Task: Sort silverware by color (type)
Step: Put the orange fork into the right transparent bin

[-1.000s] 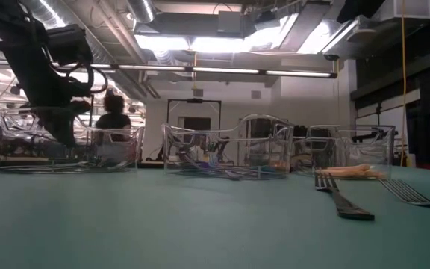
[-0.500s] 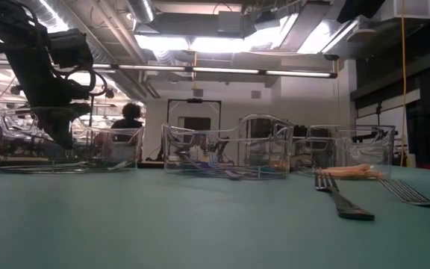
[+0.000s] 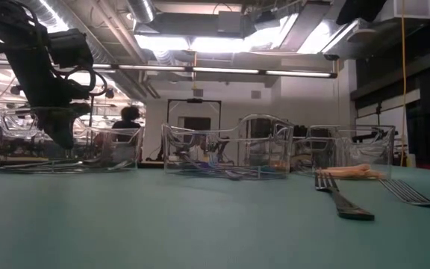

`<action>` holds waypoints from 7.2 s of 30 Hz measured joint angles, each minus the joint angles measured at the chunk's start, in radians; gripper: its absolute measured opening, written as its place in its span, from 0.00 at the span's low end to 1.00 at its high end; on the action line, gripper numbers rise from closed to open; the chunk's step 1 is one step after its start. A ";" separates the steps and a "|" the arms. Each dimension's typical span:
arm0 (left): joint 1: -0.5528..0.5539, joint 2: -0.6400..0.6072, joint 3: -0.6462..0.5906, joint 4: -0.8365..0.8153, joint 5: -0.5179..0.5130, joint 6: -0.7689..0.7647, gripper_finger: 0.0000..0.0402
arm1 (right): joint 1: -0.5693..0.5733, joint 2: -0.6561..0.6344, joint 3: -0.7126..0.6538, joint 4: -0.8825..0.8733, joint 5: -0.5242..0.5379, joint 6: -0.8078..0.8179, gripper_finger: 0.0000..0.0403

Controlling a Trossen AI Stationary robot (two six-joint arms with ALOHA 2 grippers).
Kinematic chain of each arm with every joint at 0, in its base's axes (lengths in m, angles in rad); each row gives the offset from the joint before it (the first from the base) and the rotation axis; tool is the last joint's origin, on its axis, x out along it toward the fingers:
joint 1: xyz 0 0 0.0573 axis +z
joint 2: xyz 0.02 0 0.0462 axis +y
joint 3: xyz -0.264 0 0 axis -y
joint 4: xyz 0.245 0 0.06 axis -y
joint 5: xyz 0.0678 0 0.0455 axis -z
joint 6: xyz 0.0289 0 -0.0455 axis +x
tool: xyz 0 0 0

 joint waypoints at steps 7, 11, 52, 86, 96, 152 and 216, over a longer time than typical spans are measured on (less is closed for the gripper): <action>0.000 0.000 0.000 0.000 0.000 -0.008 0.17 | 0.000 0.000 -0.092 0.077 -0.062 0.095 0.15; 0.000 0.000 0.000 0.008 0.000 -0.008 0.16 | 0.035 0.000 -0.161 0.160 -0.088 0.226 0.15; -0.001 0.000 0.000 0.016 -0.011 -0.060 0.16 | 0.379 0.572 -0.247 0.538 -0.075 1.500 0.15; -0.001 0.000 0.000 0.015 -0.011 -0.060 0.16 | 0.379 0.650 -0.245 0.544 -0.155 1.559 0.15; -0.001 0.000 0.000 0.015 -0.011 -0.060 0.16 | 0.379 0.651 -0.245 0.545 -0.185 1.557 0.15; 0.000 0.000 0.000 0.015 -0.011 -0.059 0.16 | 0.378 0.515 -0.248 0.372 0.043 1.398 0.00; -0.001 0.000 0.000 0.015 -0.011 -0.059 0.16 | -0.216 -0.293 -0.246 -0.021 0.438 0.699 0.00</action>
